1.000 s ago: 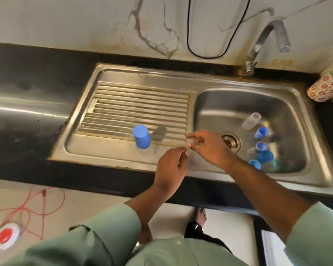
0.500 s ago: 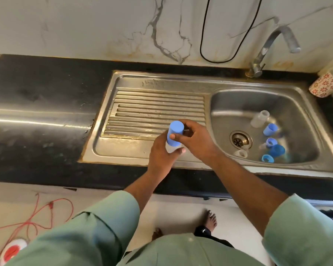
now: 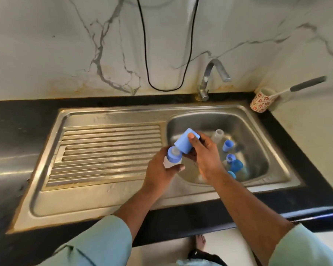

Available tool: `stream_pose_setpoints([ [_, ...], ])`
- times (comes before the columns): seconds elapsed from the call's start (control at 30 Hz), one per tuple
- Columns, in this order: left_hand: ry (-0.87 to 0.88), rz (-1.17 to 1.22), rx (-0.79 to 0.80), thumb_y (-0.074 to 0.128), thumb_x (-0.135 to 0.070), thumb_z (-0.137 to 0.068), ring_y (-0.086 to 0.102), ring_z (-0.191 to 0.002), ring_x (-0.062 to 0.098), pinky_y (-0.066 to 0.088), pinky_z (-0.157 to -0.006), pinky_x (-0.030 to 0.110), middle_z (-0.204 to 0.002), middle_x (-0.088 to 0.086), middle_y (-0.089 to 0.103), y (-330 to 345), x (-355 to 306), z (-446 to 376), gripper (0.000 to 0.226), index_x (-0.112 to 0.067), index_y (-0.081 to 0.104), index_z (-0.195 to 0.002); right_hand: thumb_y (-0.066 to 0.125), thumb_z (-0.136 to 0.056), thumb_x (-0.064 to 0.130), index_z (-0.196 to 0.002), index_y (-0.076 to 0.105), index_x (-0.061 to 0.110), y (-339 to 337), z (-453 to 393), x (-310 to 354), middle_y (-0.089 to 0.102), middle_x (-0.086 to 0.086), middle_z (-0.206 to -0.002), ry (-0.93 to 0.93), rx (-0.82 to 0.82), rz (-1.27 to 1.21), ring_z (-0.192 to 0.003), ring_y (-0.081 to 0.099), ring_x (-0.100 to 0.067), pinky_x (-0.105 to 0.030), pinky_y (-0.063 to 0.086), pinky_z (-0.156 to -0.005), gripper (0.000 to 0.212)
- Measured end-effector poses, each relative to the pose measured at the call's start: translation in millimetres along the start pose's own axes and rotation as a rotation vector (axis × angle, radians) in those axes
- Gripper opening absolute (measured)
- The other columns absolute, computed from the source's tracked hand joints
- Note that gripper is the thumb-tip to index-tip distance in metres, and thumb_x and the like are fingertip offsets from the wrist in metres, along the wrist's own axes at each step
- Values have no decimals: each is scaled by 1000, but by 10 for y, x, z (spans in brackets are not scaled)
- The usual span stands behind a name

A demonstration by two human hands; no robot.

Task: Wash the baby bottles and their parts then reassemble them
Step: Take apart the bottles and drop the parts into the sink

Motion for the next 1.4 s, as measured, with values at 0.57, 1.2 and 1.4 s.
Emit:
stream_pose_setpoints([
  [0.57, -330, -36, 46, 88, -14, -69, 60, -87, -6, 46, -81, 13, -98, -20, 65, 1730, 449, -1010, 55, -42, 56, -106, 62, -84, 40, -120, 54, 21, -2142, -1407, -1287, 56, -9, -127, 411, 729, 1738, -116, 55, -30, -33, 45, -90, 41],
  [1.2, -347, -127, 36, 89, -12, -64, 56, -109, 13, 43, -94, 20, -117, -5, 56, 1587, 539, -961, 59, -22, 64, -116, 71, -82, 32, -132, 46, 20, -2002, -1358, -1612, 56, -8, -126, 376, 703, 1680, -112, 58, -26, -35, 50, -88, 57],
  [1.4, -328, -84, 68, 86, -19, -71, 58, -100, 3, 40, -85, 9, -108, -12, 65, 1530, 438, -905, 53, -28, 61, -117, 70, -84, 35, -114, 59, 21, -2040, -1479, -1052, 61, 1, -109, 368, 442, 1498, -99, 60, -21, -33, 50, -86, 35],
])
Point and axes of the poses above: each hand's wrist, its own z-axis away from the middle knuckle, its own y-axis out of the palm, x = y × z, the point moved 7 cm from there along -z, towards the middle knuckle
